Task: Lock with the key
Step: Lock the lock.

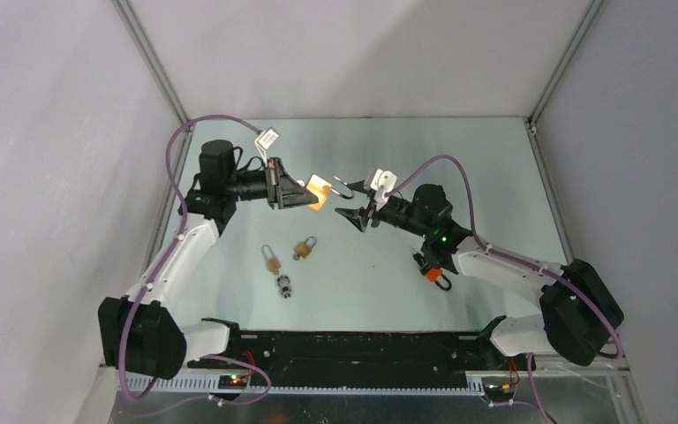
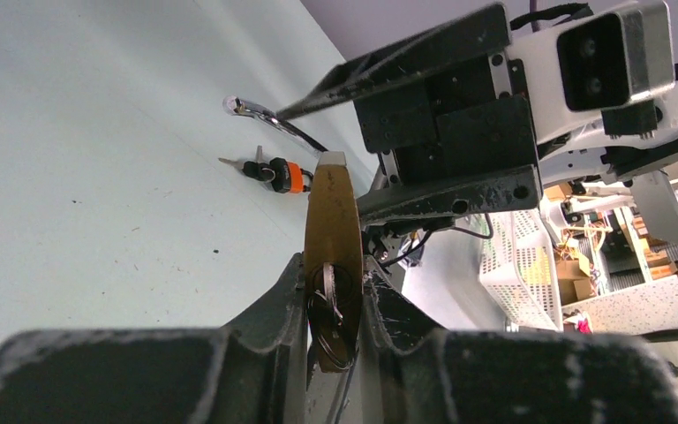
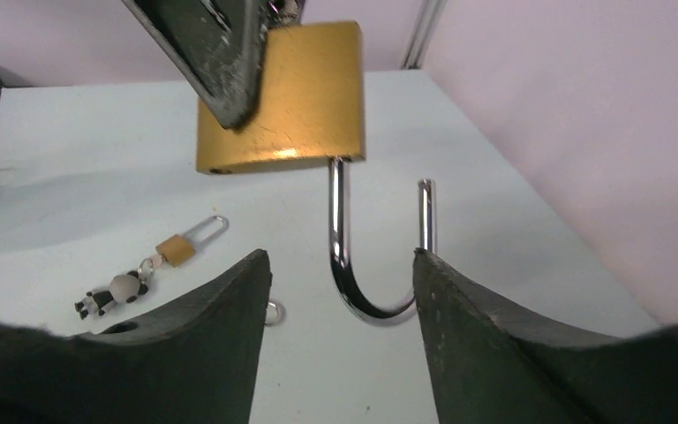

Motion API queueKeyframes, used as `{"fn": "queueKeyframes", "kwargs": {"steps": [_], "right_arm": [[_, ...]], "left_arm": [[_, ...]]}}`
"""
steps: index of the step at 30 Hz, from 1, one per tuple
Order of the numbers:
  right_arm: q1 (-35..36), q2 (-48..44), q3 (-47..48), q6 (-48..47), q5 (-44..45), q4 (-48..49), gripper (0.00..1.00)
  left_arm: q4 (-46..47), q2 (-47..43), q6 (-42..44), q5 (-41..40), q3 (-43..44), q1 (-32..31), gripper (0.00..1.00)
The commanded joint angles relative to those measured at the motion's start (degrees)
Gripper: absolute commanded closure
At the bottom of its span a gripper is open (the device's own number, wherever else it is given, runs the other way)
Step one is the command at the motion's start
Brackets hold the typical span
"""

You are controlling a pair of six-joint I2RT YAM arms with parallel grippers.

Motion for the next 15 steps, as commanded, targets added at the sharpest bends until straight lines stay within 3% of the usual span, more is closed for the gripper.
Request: {"fn": "queueKeyframes", "kwargs": {"steps": [1, 8, 11, 15], "right_arm": [[1.6, 0.6, -0.5, -5.4, 3.6, 8.7, 0.44], [0.8, 0.8, -0.4, -2.1, 3.5, 7.2, 0.75], [0.1, 0.2, 1.0, 1.9, 2.0, 3.5, 1.0], [-1.6, -1.0, 2.8, 10.3, -3.5, -0.1, 1.0]], "left_arm": [[3.4, -3.3, -2.5, 4.2, 3.4, 0.2, 1.0], [3.5, -4.0, -1.8, 4.3, 4.0, 0.2, 1.0], [3.7, -4.5, -0.7, 3.6, 3.9, 0.2, 1.0], [4.9, -5.5, 1.0, 1.8, 2.9, 0.1, 1.0]]}}
